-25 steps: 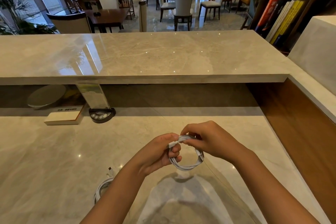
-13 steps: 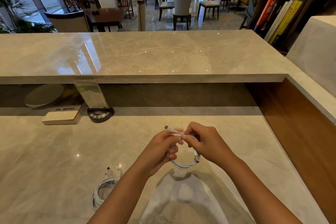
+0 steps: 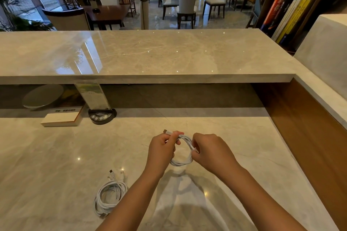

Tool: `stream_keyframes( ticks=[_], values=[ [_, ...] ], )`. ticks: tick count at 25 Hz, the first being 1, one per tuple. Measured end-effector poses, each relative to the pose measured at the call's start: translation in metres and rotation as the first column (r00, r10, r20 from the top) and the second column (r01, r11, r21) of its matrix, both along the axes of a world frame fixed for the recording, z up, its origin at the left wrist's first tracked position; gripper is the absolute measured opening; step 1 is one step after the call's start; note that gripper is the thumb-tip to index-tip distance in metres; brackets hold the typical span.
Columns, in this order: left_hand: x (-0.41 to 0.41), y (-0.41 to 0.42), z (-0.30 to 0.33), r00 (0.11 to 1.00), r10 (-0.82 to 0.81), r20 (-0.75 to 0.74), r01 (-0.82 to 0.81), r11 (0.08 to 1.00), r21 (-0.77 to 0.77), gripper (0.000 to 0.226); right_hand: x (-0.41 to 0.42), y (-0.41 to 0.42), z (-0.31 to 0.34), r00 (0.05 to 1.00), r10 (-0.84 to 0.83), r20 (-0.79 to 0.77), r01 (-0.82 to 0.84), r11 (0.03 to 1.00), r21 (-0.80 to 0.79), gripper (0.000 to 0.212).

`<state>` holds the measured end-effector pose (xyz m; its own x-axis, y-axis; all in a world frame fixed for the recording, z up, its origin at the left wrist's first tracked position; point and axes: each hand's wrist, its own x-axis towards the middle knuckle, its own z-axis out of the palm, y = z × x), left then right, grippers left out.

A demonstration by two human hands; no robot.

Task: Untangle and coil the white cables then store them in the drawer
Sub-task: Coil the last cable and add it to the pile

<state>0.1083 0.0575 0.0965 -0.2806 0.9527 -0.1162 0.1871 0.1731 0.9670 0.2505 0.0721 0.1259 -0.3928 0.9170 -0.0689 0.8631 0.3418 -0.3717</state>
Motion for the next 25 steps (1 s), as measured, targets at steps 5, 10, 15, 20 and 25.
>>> stream_keyframes(
  ticks=[5, 10, 15, 20, 25],
  values=[
    [-0.002, -0.005, -0.004, 0.999, 0.004, -0.051, -0.002, 0.999, 0.037, 0.039, 0.032, 0.018, 0.031, 0.929, -0.145, -0.341, -0.02, 0.9, -0.436, 0.007],
    [0.01, -0.005, -0.005, 0.993, -0.08, -0.084, 0.079, 0.997, -0.019, 0.039, 0.015, 0.011, 0.009, 0.985, -0.129, -0.113, 0.096, 0.962, -0.257, 0.028],
    [0.007, -0.001, -0.002, 0.99, -0.122, -0.066, 0.118, 0.991, -0.068, 0.04, 0.007, 0.012, 0.0, 0.99, -0.05, -0.134, 0.023, 0.981, -0.191, 0.008],
    [0.0, 0.007, 0.001, 0.973, -0.211, -0.094, 0.191, 0.965, -0.18, 0.038, 0.019, 0.016, 0.003, 0.942, -0.063, -0.329, -0.105, 0.878, -0.468, 0.006],
    [-0.005, 0.006, 0.001, 0.831, -0.205, 0.518, 0.394, 0.874, -0.285, 0.038, 0.024, 0.016, -0.012, 0.828, -0.262, -0.495, -0.119, 0.782, -0.612, 0.003]
  ],
)
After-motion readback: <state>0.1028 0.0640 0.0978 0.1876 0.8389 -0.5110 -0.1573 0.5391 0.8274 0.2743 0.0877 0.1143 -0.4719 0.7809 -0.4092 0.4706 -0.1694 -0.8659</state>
